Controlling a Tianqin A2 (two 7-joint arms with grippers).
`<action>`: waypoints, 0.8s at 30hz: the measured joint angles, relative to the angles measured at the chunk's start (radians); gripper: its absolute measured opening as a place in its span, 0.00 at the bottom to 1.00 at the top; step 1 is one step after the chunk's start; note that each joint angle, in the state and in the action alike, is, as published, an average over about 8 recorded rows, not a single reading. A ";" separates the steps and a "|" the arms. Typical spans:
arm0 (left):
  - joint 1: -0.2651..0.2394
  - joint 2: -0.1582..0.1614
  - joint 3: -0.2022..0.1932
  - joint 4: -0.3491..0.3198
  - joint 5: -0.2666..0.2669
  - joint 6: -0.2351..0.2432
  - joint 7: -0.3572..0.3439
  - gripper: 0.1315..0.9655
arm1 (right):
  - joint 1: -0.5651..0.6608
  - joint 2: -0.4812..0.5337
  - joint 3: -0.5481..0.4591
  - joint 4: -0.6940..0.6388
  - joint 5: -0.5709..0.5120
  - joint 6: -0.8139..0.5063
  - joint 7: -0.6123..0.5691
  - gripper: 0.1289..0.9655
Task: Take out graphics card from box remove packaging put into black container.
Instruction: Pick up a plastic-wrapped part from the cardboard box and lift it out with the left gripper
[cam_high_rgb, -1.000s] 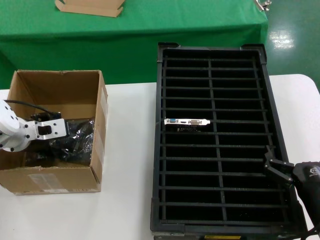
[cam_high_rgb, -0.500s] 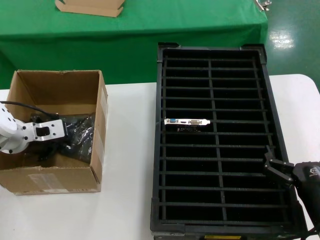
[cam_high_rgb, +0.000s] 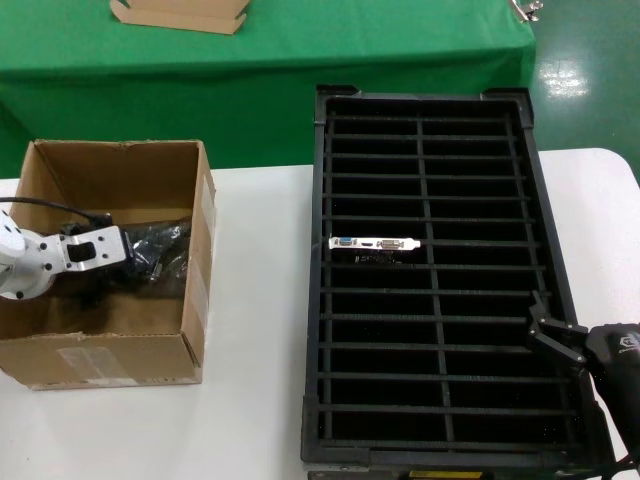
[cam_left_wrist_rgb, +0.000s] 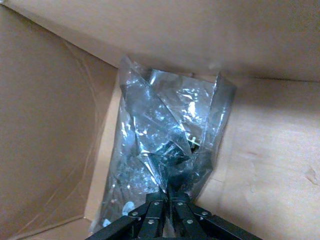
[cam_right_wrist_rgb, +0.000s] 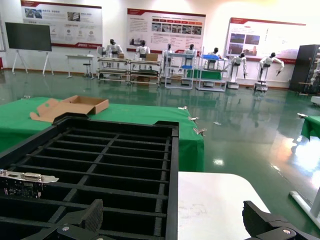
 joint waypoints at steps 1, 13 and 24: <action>-0.002 -0.001 -0.004 0.000 -0.002 0.000 0.001 0.07 | 0.000 0.000 0.000 0.000 0.000 0.000 0.000 1.00; -0.024 -0.022 -0.051 -0.002 -0.034 0.010 0.002 0.01 | 0.000 0.000 0.000 0.000 0.000 0.000 0.000 1.00; -0.057 -0.048 -0.092 -0.006 -0.065 0.024 0.009 0.01 | 0.000 0.000 0.000 0.000 0.000 0.000 0.000 1.00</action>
